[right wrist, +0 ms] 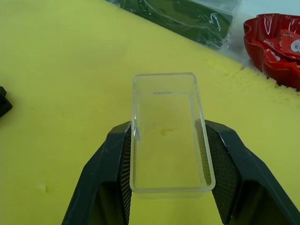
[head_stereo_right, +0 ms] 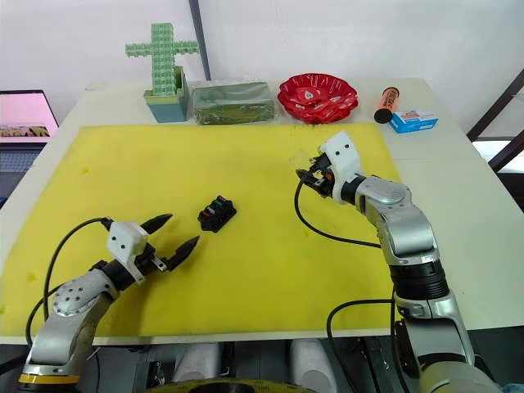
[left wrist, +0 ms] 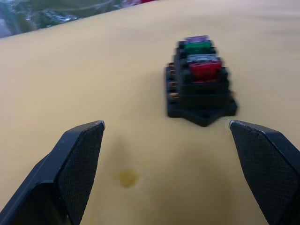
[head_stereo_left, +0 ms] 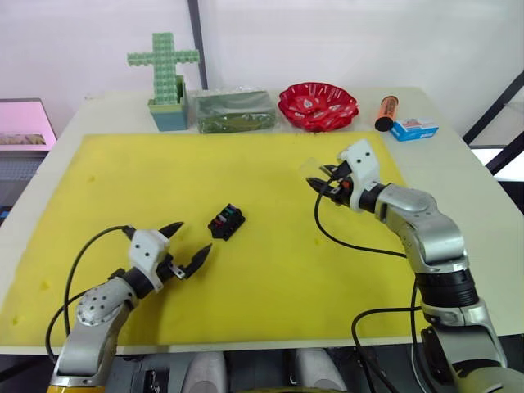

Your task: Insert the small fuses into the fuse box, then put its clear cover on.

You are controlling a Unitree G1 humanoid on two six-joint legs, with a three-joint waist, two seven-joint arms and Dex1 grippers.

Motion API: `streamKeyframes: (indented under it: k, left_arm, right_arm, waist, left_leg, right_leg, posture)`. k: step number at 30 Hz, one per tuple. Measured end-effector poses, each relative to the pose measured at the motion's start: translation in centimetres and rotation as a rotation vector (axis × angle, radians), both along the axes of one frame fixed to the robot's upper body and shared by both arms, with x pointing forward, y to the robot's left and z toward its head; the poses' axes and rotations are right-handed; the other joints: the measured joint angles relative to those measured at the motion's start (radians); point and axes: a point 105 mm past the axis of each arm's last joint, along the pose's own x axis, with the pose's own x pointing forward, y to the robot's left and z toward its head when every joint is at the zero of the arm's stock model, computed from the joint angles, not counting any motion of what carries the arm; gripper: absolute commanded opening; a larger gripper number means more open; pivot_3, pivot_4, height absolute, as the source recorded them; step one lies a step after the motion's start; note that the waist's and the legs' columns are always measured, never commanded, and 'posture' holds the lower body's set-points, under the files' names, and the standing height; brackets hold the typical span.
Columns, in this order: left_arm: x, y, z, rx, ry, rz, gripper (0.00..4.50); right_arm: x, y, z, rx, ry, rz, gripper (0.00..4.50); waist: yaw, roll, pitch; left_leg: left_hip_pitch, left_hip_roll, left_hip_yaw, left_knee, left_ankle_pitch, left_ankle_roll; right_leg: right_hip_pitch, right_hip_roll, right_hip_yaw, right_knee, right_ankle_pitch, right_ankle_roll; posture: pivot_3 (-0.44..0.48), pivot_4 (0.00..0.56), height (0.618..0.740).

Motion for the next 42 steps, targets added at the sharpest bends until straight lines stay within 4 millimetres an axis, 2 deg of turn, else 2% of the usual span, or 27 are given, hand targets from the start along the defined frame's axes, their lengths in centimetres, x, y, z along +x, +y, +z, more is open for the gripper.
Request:
streamKeyframes:
  k: [6,16,33,34,36,39,42]
  left_arm:
    - [0.5,-1.9,-0.4,-0.005,0.001,-0.017,4.5]
    - [2.5,-2.2,-0.5,0.013,-0.003,0.046,4.5]
    - [4.7,-4.0,-0.5,0.014,0.035,-0.01,4.5]
    - [4.7,-4.0,-0.5,0.015,0.037,-0.011,4.21]
    - [4.6,-4.0,-0.5,0.016,0.041,-0.013,3.9]
    - [4.5,-4.0,-0.5,0.017,0.042,-0.01,2.87]
    - [4.6,-3.8,-0.5,0.016,0.043,-0.004,2.82]
  right_arm:
    - [0.0,0.0,0.0,0.009,0.002,-0.002,1.81]
    - [0.0,0.0,0.1,0.008,0.0,-0.005,1.81]
    - [-0.1,0.2,0.6,0.005,-0.027,-0.008,1.81]
    - [-0.1,0.2,0.6,0.005,-0.027,-0.008,1.81]
    - [-0.1,0.2,0.6,0.005,-0.026,-0.009,1.81]
    - [-0.1,0.2,0.6,0.005,-0.026,-0.01,1.81]
    - [-0.1,0.1,0.5,0.005,-0.024,-0.011,1.81]
  waist:
    - [-0.002,0.0,0.0]
    - [0.0,0.0,0.0]
    - [0.003,0.0,0.0]
    - [0.003,0.0,0.0]
    - [0.003,0.0,0.0]
    - [0.001,0.0,0.0]
    - [0.0,0.0,0.0]
  left_leg:
    - [0.0,0.0,0.0,-0.001,0.0,0.0]
    - [0.0,0.0,0.0,0.0,0.0,0.0]
    - [0.0,-0.001,-0.001,0.0,0.0,0.0]
    - [0.0,-0.001,-0.001,0.0,0.0,0.0]
    - [0.0,-0.001,-0.001,0.0,0.0,0.0]
    - [0.001,-0.001,-0.001,0.0,0.0,0.0]
    - [0.001,-0.001,-0.001,0.0,0.0,0.0]
  right_leg:
    - [0.0,0.0,0.0,0.0,0.0,0.0]
    - [0.0,0.001,0.0,0.0,0.0,0.0]
    - [0.001,0.0,0.0,0.0,0.001,0.001]
    - [0.002,0.0,0.0,0.0,0.001,0.001]
    - [0.002,0.0,0.0,0.0,0.001,0.001]
    - [0.002,0.0,0.0,0.0,0.0,0.001]
    - [0.001,0.0,0.0,0.0,0.0,0.001]
  posture:
    - [0.0,0.15,0.74]
    - [0.0,0.15,0.74]
    - [0.0,0.15,0.74]
    - [0.0,0.15,0.74]
    - [0.0,0.15,0.74]
    - [0.0,0.15,0.74]
    - [0.0,0.15,0.74]
